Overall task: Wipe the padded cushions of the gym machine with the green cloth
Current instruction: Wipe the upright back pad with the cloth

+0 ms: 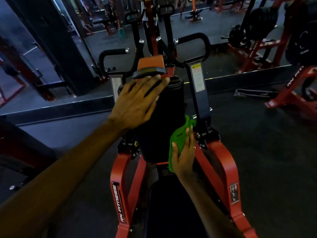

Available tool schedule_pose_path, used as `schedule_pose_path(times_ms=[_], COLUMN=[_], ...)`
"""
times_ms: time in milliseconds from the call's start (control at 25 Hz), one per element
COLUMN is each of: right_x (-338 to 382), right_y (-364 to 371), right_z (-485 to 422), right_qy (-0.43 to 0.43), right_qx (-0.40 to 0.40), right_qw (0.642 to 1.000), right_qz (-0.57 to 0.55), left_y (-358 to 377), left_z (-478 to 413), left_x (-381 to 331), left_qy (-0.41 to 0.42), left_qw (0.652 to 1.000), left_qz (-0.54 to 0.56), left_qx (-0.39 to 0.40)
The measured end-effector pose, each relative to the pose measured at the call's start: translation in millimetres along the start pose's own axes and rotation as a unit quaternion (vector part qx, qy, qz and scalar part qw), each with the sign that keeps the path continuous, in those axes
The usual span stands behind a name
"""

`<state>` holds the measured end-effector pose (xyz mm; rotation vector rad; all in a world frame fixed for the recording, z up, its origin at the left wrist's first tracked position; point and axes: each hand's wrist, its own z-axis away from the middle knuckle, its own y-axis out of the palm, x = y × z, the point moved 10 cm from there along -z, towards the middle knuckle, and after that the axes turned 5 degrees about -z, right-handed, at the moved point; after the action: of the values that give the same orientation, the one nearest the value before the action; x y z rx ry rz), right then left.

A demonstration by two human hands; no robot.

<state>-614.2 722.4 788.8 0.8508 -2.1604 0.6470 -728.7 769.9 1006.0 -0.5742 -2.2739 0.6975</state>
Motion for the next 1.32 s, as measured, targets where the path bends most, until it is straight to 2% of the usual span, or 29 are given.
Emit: schedule_pose_path(times_ms=[80, 200, 320, 400, 560, 680, 800, 960, 1080, 1240, 1320], right_x=[-2.8, 13.6, 24.0, 42.3, 83.0, 61.1, 49.9, 105.3, 110.2, 57.0, 39.5], right_y=[-0.5, 5.8, 13.5, 14.5, 19.7, 27.2, 28.5, 11.2, -10.5, -1.5, 2.7], right_z=[7.3, 18.1, 21.6, -2.2, -44.7, -9.6, 8.6, -65.3, -99.1, -42.2, -17.3], right_qy=[0.003, -0.089, -0.160, -0.191, -0.203, -0.214, -0.198, -0.172, -0.134, -0.028, -0.018], right_qx=[-0.005, 0.023, 0.069, 0.050, 0.006, 0.057, 0.080, -0.009, -0.072, -0.057, -0.033], right_qw=[1.000, 0.993, 0.977, 0.967, 0.956, 0.942, 0.942, 0.973, 0.986, 0.997, 0.997], right_qz=[0.009, 0.077, 0.125, 0.160, 0.213, 0.251, 0.259, 0.153, 0.070, 0.043, 0.069], left_y=[-6.4, -9.2, -4.8, -4.9, -10.8, -10.2, -7.5, -4.1, -5.1, -11.6, -10.4], left_z=[-5.1, -14.4, -9.5, -6.2, -6.2, -5.8, -5.2, -4.6, -5.0, -4.8, -5.2], left_x=[3.4, 12.5, 9.6, 9.2, 11.7, 10.0, 11.8, 13.8, 14.6, 13.5, 14.4], left_qy=[0.064, 0.120, 0.119, 0.108, 0.106, 0.104, 0.098, 0.093, 0.094, 0.085, 0.084], left_qw=[0.998, 0.990, 0.990, 0.990, 0.988, 0.988, 0.989, 0.990, 0.989, 0.988, 0.989], left_qz=[0.025, 0.074, 0.062, 0.064, 0.066, 0.068, 0.069, 0.073, 0.080, 0.073, 0.070], left_qx=[0.001, -0.013, -0.043, -0.057, -0.089, -0.095, -0.086, -0.076, -0.077, -0.107, -0.098])
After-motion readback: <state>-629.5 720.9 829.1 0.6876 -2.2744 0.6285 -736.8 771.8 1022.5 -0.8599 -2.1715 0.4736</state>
